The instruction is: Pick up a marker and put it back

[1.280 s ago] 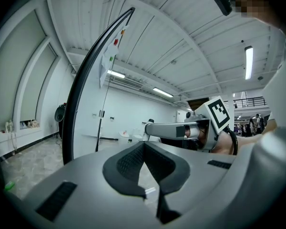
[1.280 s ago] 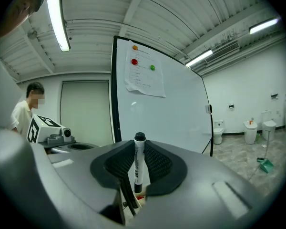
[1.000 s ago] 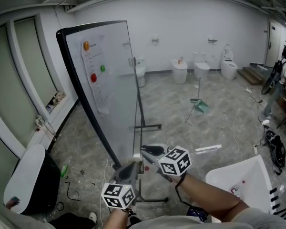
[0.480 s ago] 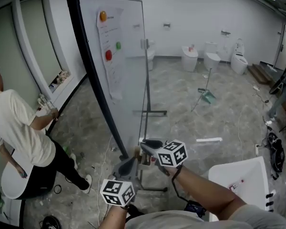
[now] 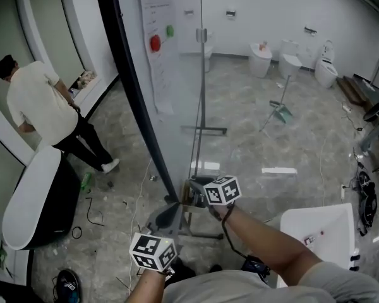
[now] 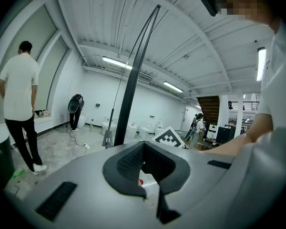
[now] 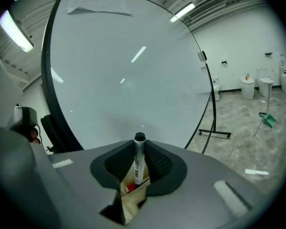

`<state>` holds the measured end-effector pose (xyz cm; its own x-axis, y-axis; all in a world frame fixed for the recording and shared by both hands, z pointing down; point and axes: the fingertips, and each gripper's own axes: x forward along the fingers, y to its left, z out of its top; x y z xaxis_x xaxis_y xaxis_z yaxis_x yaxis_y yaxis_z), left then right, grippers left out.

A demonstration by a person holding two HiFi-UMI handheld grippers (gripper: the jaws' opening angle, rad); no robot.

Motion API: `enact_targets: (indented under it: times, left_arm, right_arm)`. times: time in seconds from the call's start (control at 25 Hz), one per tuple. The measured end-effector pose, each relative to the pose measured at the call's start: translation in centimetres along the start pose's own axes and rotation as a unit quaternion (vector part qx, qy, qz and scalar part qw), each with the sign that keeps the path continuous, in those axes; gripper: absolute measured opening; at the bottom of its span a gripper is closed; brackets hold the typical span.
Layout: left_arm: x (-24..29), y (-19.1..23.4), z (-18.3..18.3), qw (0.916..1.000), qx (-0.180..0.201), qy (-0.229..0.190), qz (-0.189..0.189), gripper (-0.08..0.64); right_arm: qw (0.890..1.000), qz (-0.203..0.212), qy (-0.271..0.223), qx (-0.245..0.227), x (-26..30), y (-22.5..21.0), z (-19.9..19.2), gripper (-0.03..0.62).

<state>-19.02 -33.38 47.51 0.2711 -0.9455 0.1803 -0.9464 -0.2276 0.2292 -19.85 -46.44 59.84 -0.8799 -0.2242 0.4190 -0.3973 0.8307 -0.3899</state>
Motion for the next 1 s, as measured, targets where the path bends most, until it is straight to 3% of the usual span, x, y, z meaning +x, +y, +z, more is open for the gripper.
enact_targets:
  times: [0.4, 0.76, 1.0]
  left_arm:
    - [-0.8, 1.3, -0.6, 0.9999, -0.010, 0.006, 0.011, 0.002]
    - [-1.2, 1.0, -1.2, 0.9998, -0.016, 0.007, 0.011, 0.002]
    - [-1.3, 0.0, -0.8, 0.9999, -0.011, 0.001, 0.005, 0.002]
  right_arm:
    - [0.999, -0.039, 0.011, 0.036, 1.6, -2.9, -1.7, 0.071]
    - [0.998, -0.056, -0.006, 0.021, 0.5, -3.0, -1.3, 0.130]
    - [0.998, -0.054, -0.024, 0.012, -1.4, -2.4, -0.4, 0.130]
